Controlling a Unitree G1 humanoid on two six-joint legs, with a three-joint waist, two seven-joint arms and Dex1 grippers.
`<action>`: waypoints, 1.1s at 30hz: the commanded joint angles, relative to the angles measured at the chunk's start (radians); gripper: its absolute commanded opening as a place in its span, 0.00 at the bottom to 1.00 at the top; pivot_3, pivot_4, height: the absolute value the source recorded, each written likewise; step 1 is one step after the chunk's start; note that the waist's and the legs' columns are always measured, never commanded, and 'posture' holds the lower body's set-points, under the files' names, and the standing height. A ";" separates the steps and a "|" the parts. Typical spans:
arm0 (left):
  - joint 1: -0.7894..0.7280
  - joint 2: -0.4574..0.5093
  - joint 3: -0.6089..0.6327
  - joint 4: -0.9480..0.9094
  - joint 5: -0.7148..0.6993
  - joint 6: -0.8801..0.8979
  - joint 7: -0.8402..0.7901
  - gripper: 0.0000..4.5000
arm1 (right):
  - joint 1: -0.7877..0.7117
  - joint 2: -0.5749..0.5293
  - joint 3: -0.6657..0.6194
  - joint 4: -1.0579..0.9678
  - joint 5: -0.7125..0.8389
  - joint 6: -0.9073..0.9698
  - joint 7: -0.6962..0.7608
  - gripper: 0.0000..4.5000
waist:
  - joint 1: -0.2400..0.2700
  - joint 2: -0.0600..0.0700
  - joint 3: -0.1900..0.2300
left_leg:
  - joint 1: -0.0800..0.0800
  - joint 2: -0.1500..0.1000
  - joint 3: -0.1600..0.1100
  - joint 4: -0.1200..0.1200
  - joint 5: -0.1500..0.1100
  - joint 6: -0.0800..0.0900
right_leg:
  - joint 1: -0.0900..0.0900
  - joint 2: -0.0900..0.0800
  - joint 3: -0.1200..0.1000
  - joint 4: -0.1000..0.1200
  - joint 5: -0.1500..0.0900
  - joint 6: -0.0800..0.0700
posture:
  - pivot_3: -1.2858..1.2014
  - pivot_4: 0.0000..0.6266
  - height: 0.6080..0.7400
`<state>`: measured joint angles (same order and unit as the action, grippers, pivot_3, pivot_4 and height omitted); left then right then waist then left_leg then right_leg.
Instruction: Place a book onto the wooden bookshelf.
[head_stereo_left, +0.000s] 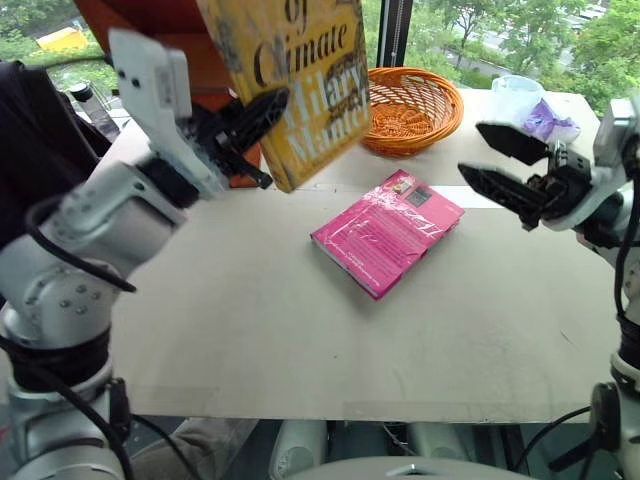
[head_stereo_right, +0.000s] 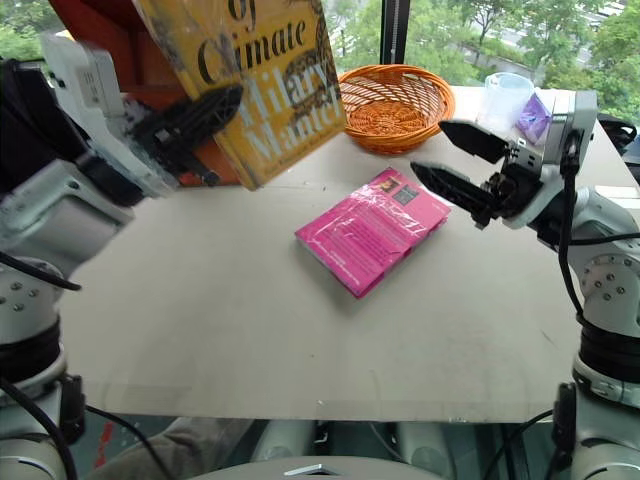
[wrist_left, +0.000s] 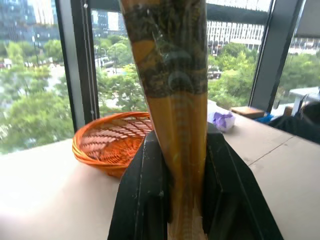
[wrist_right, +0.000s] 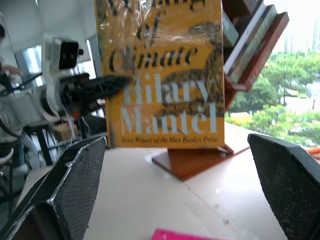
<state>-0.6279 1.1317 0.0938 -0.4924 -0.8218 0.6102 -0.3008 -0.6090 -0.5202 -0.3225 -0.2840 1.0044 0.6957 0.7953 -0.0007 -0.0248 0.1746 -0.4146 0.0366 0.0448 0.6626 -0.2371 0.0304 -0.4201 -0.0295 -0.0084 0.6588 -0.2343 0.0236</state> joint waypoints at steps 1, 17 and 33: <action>-0.071 0.203 -0.126 0.115 0.447 -0.195 -0.158 0.05 | -0.059 0.022 -0.026 0.039 0.067 -0.008 -0.026 1.00 | -0.002 0.001 0.000 | 0.001 0.000 0.002 -0.003 0.000 0.000 | -0.001 0.000 0.001 -0.001 0.000 0.000 | 0.52 0.24 1.00; -0.475 0.123 -0.405 0.835 1.185 -0.699 -0.547 0.05 | -0.030 0.051 0.017 -0.001 0.029 -0.063 -0.082 1.00 | 0.012 0.002 0.001 | -0.018 0.001 0.010 -0.005 0.001 -0.001 | -0.020 -0.002 0.000 0.002 0.000 0.001 | 0.52 0.24 1.00; -0.677 0.035 -0.490 1.230 1.493 -0.816 -0.537 0.32 | 0.007 0.046 0.026 -0.029 0.002 -0.111 -0.082 1.00 | -0.031 0.001 0.001 | -0.017 0.002 0.012 0.000 0.000 0.000 | -0.022 -0.001 0.002 0.007 0.000 0.001 | 0.52 0.24 1.00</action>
<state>-1.2903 1.1409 -0.4061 0.7092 0.6378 -0.2100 -0.8550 -0.6008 -0.4640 -0.2840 -0.2696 0.9987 0.6068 0.7117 -0.0321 -0.0237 0.1751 -0.4318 0.0389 0.0567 0.6621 -0.2368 0.0305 -0.4423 -0.0307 -0.0061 0.6661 -0.2342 0.0246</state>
